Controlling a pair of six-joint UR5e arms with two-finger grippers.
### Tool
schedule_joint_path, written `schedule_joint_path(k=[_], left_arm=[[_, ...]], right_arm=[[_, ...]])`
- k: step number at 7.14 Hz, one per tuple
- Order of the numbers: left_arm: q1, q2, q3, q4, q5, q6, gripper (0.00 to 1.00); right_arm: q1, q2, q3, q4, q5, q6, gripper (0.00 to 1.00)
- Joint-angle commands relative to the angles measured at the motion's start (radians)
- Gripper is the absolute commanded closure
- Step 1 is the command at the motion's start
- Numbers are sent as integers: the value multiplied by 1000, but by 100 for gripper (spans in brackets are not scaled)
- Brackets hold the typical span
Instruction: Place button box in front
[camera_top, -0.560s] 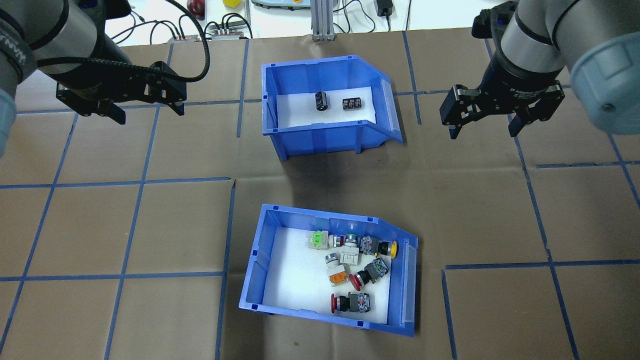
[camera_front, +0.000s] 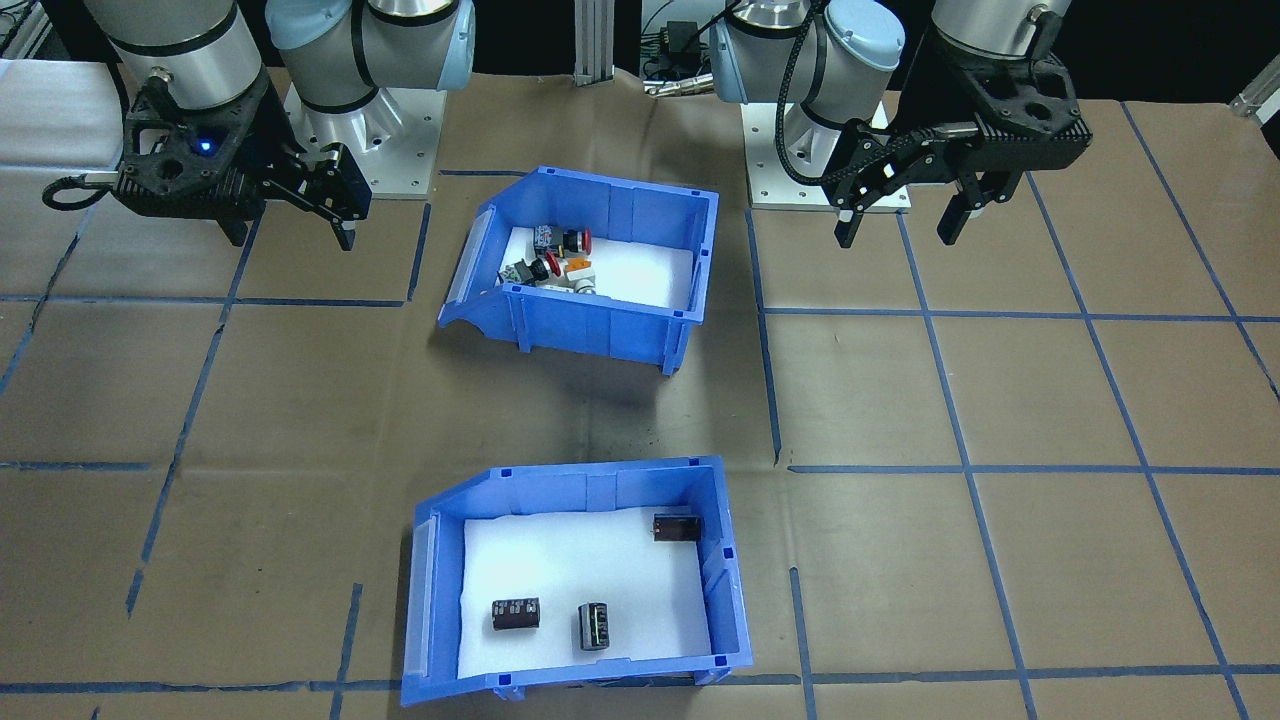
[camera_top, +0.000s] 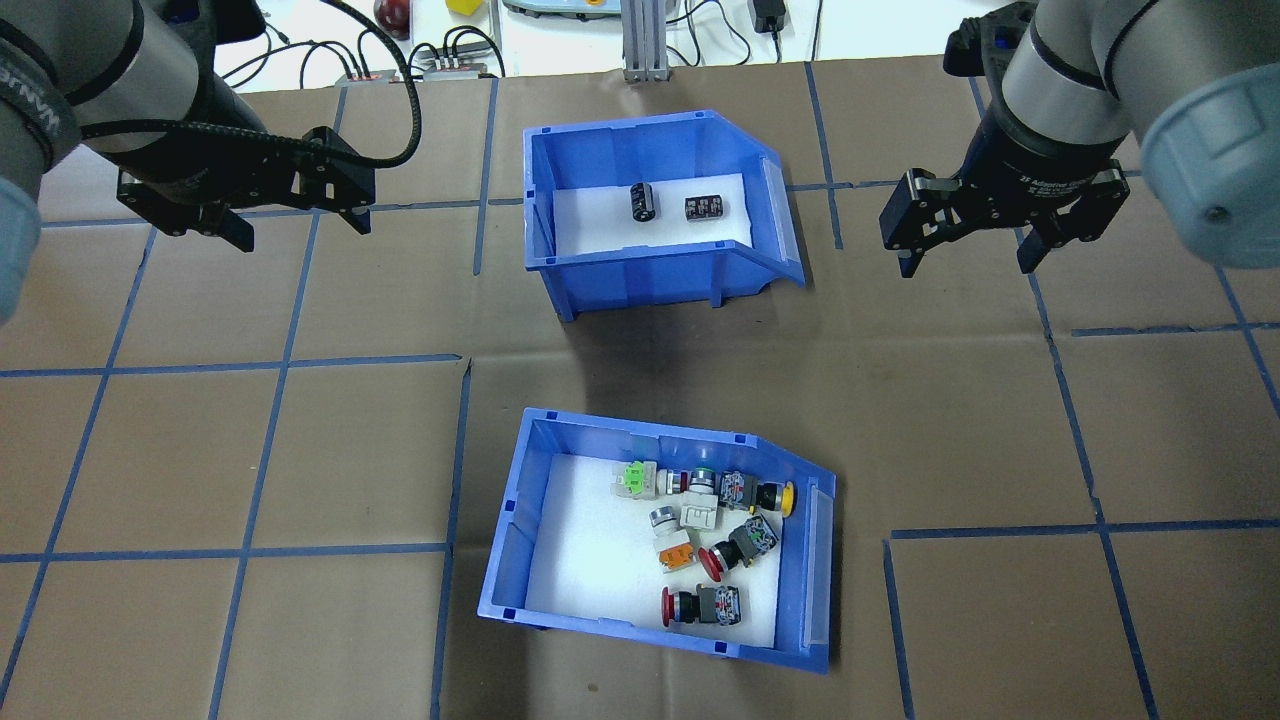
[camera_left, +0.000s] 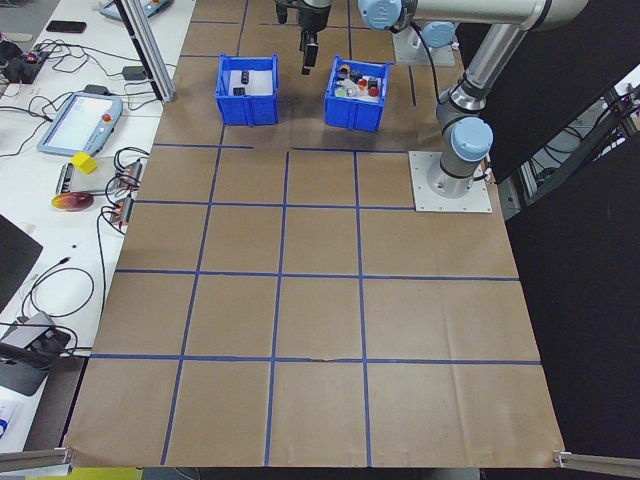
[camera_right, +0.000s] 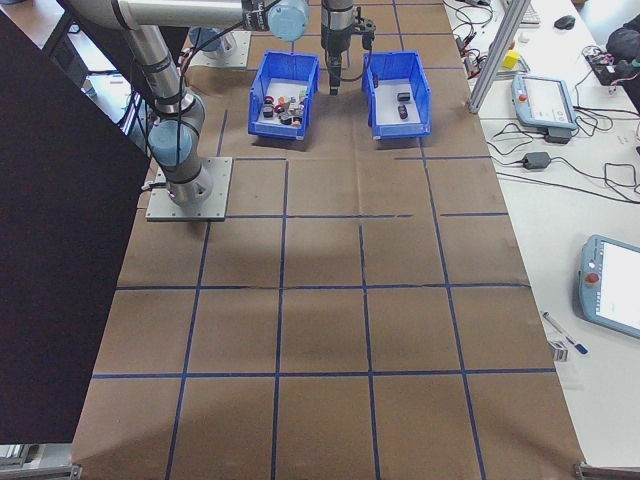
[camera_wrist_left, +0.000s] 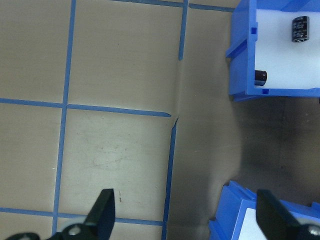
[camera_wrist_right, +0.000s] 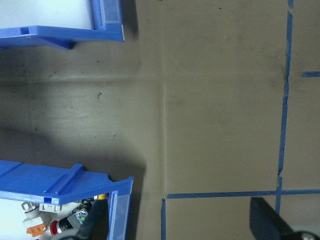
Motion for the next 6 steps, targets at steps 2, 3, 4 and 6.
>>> schedule_joint_path(k=[2, 3, 4, 6], left_arm=[[-3, -15, -10, -2, -9, 8, 1], [-6, 3, -44, 1, -11, 1, 1], [-7, 25, -77, -4, -9, -9, 1], [-20, 106, -194, -4, -18, -162, 1]], right_arm=[[2, 14, -4, -8, 12, -50, 0], [2, 24, -23, -43, 11, -192, 0], [3, 76, -67, -40, 0, -293, 0], [9, 206, -186, -34, 9, -535, 0]])
